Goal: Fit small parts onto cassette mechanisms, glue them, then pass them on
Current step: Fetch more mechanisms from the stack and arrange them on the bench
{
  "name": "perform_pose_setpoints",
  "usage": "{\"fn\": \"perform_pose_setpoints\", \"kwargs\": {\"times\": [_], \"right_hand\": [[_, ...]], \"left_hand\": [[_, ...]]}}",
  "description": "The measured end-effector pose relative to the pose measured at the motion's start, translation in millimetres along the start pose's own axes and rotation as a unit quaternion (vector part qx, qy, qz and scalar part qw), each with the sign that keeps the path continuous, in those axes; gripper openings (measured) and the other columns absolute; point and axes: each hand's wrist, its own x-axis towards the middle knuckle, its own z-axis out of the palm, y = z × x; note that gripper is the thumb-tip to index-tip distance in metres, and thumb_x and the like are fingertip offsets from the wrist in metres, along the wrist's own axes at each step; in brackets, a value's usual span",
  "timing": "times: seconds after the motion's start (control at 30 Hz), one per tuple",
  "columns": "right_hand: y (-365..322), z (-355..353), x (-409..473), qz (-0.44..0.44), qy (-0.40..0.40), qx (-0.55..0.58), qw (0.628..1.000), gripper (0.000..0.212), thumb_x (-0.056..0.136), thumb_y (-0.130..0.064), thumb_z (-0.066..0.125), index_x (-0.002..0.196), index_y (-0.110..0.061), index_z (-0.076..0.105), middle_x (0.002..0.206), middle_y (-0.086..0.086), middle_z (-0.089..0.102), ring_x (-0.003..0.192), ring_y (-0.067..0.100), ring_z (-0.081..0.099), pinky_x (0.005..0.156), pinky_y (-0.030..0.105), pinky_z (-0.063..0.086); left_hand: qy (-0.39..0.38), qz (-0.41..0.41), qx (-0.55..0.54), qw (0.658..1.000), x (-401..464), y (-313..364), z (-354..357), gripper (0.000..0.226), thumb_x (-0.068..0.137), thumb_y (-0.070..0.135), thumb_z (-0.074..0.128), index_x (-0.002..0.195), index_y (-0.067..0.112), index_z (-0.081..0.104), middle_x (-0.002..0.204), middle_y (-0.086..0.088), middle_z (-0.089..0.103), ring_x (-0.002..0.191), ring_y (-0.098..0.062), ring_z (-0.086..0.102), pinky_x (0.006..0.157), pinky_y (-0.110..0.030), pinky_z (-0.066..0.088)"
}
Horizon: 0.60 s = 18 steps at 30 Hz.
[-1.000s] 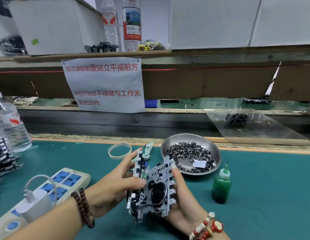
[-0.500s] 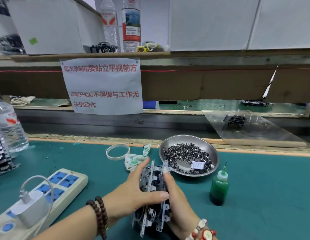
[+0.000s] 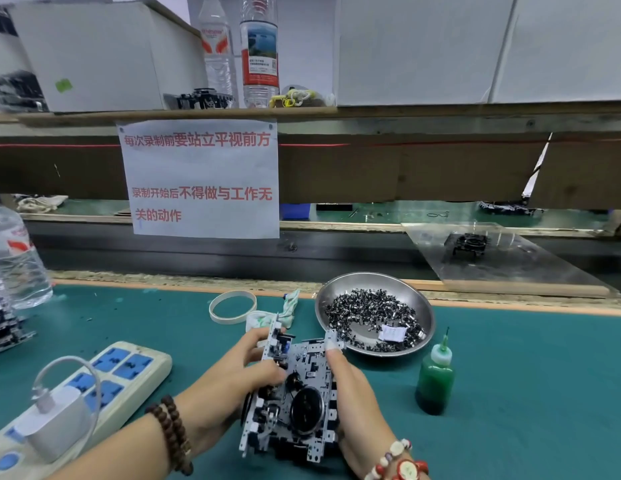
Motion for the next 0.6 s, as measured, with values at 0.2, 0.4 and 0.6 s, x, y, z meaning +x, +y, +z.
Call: {"fn": "perform_pose_setpoints", "kwargs": {"times": [0.2,0.4,0.6], "right_hand": [[4,1,3,-0.107,0.119,-0.187,0.969,0.023,0.098,-0.030,0.040,0.082,-0.018,0.053,0.082,-0.008,0.058,0.083,0.013,0.052,0.069,0.022,0.034],[6,0,4,-0.156,0.121,-0.184,0.963,0.023,0.097,-0.030,0.040,0.081,-0.021,0.054,0.086,-0.005,0.062,0.082,0.010,0.056,0.071,0.020,0.041],[5,-8,9,-0.046,0.092,-0.109,0.989,0.035,0.099,-0.037,0.034,0.099,-0.011,0.059,0.106,0.001,0.062,0.099,0.009,0.056,0.082,0.025,0.042]], "left_hand": [[0.080,0.110,0.290,0.947,-5,1,18,0.070,0.041,0.043,0.057,0.109,0.045,0.040,0.119,0.020,0.040,0.105,0.015,0.042,0.077,0.001,0.035],[0.118,0.156,0.363,0.911,-10,0,27,0.071,0.039,0.049,0.050,0.107,0.055,0.033,0.110,0.037,0.027,0.110,0.016,0.033,0.079,0.002,0.033],[0.143,0.120,0.215,0.959,-12,43,-1,0.066,0.034,0.043,0.062,0.098,0.049,0.048,0.111,0.005,0.052,0.077,-0.005,0.060,0.063,-0.027,0.047]]}}
